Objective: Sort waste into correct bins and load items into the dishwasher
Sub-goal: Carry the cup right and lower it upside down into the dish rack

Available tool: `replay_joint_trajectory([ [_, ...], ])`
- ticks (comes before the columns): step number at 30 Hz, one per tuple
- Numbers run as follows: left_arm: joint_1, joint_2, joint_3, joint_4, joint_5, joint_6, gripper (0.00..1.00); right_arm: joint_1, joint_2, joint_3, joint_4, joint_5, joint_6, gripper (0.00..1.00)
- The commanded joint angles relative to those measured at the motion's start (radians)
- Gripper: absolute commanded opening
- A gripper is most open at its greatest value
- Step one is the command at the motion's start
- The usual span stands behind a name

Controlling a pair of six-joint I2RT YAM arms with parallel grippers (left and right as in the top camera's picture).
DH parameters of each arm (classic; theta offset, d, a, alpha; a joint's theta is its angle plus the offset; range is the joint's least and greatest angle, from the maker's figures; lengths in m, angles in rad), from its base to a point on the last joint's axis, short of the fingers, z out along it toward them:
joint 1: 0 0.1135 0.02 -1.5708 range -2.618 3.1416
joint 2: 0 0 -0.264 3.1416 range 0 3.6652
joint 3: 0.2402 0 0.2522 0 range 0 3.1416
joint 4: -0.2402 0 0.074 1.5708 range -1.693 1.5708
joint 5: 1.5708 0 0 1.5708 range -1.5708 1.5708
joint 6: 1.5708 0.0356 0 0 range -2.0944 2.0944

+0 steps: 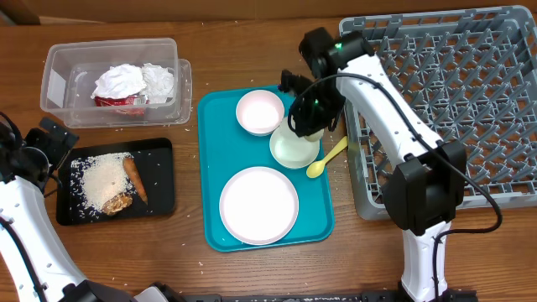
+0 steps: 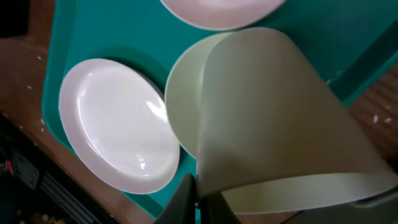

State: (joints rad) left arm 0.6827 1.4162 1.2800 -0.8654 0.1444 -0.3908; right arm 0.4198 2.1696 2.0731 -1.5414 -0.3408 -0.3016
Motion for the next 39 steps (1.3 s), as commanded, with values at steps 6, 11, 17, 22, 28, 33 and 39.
replay_joint_trajectory([
  [6, 0.003, 0.003, 0.005, 0.002, -0.006, -0.01, 1.0, -0.084, -0.004, 0.231, -0.043, -0.001, 0.04, 0.04],
  [11, 0.003, 0.003, 0.005, 0.002, -0.006, -0.01, 1.0, -0.256, -0.004, 0.327, -0.006, -0.096, 0.093, 0.04],
  [17, 0.003, 0.003, 0.005, 0.002, -0.006, -0.01, 1.0, -0.539, -0.002, 0.329, 0.068, -0.439, 0.093, 0.04],
  [22, 0.003, 0.003, 0.005, 0.002, -0.006, -0.01, 1.0, -0.748, 0.0, 0.319, 0.112, -0.66, 0.093, 0.04],
  [28, 0.003, 0.003, 0.005, 0.002, -0.006, -0.01, 1.0, -0.888, 0.002, 0.309, 0.129, -0.701, 0.093, 0.04],
  [33, 0.003, 0.003, 0.005, 0.002, -0.006, -0.01, 1.0, -0.917, 0.003, 0.209, 0.249, -0.741, 0.098, 0.04],
  [39, 0.002, 0.003, 0.005, 0.002, -0.006, -0.01, 1.0, -0.921, 0.003, 0.013, 0.573, -0.787, 0.265, 0.04],
])
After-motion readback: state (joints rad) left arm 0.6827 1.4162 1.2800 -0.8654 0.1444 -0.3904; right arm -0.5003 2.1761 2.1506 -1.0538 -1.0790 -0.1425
